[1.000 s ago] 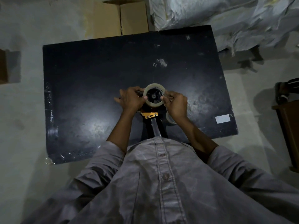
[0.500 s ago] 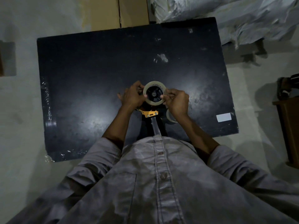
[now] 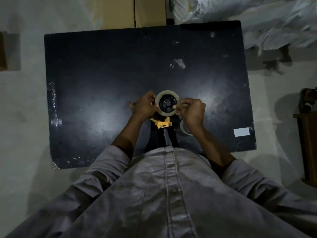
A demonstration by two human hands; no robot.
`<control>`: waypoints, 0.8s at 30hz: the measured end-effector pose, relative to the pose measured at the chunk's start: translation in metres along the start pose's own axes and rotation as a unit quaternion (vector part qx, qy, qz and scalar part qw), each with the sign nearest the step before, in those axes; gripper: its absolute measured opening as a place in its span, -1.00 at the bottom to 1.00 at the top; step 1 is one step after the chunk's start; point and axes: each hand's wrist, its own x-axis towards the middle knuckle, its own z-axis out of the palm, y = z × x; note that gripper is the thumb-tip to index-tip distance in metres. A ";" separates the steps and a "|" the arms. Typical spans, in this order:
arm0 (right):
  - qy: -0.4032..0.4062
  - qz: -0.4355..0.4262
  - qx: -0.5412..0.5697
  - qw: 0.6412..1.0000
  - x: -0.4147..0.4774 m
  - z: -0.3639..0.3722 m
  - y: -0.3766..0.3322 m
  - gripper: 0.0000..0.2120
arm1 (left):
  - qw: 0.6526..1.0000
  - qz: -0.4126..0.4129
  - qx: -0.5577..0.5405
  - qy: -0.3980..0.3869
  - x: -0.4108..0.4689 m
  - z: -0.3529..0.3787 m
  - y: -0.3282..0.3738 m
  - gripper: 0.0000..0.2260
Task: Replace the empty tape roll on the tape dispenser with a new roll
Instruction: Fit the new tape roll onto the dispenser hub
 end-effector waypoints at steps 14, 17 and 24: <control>0.038 -0.002 -0.071 0.997 0.025 -0.009 -0.003 -0.91 | 0.981 0.016 0.179 -0.069 0.010 -0.016 0.041 -0.54; 0.044 0.007 -0.064 0.997 0.017 -0.013 0.006 -0.78 | 0.965 0.016 0.248 -0.083 0.006 -0.015 0.054 -0.58; 0.065 -0.007 0.010 0.998 0.004 -0.006 0.023 -0.79 | 0.952 0.041 0.301 -0.043 -0.003 -0.009 0.056 -0.62</control>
